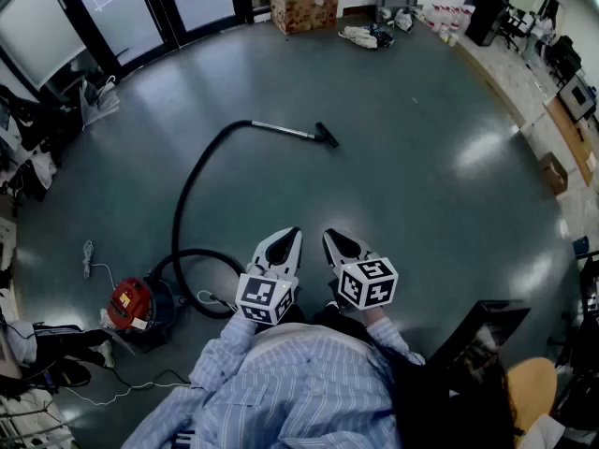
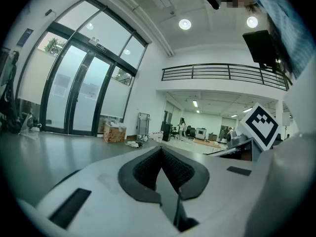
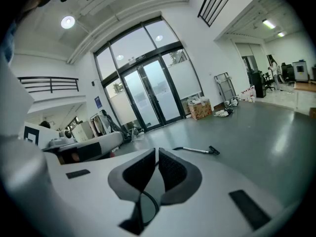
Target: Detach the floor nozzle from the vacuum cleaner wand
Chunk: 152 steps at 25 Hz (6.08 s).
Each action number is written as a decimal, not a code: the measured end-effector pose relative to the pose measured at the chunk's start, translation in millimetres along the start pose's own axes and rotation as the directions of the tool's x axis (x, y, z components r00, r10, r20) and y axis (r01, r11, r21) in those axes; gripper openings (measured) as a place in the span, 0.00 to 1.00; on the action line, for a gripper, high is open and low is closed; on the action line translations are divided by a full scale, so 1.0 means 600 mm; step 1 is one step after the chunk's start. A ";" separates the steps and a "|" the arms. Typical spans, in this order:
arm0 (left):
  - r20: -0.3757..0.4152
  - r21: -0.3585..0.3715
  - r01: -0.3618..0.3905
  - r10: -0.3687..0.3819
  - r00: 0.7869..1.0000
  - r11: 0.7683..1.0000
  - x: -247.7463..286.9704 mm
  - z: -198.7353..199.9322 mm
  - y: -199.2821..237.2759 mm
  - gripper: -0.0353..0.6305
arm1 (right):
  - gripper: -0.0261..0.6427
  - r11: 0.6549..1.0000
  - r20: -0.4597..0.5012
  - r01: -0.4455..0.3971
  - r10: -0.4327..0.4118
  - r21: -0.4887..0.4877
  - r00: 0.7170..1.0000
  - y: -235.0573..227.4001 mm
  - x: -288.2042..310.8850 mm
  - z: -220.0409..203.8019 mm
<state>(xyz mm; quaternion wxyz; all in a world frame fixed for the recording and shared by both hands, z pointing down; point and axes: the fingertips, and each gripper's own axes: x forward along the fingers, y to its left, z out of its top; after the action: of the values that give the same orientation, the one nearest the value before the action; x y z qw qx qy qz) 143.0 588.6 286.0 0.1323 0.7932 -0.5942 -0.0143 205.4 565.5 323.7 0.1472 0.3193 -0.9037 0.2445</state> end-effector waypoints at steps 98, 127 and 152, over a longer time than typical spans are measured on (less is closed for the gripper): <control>-0.189 -0.032 0.154 -0.157 0.969 0.988 0.818 0.156 0.673 0.06 | 0.08 0.946 -0.083 0.215 -0.200 0.243 0.976 -0.477 0.763 0.449; -0.374 -0.047 0.131 -0.139 0.917 0.990 1.100 0.082 0.805 0.06 | 0.08 0.895 -0.199 0.301 -0.245 0.328 0.949 -0.724 0.906 0.502; -0.615 0.025 0.210 -0.150 0.774 0.977 1.421 -0.289 0.884 0.06 | 0.12 0.924 -0.441 0.277 -0.141 0.262 0.886 -1.074 1.144 0.202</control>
<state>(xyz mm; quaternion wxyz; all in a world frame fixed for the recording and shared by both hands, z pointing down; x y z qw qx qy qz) -73.8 -322.1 688.5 0.2779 0.8138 -0.4409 0.2570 93.6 -281.9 736.4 0.3077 0.3764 -0.7601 0.4312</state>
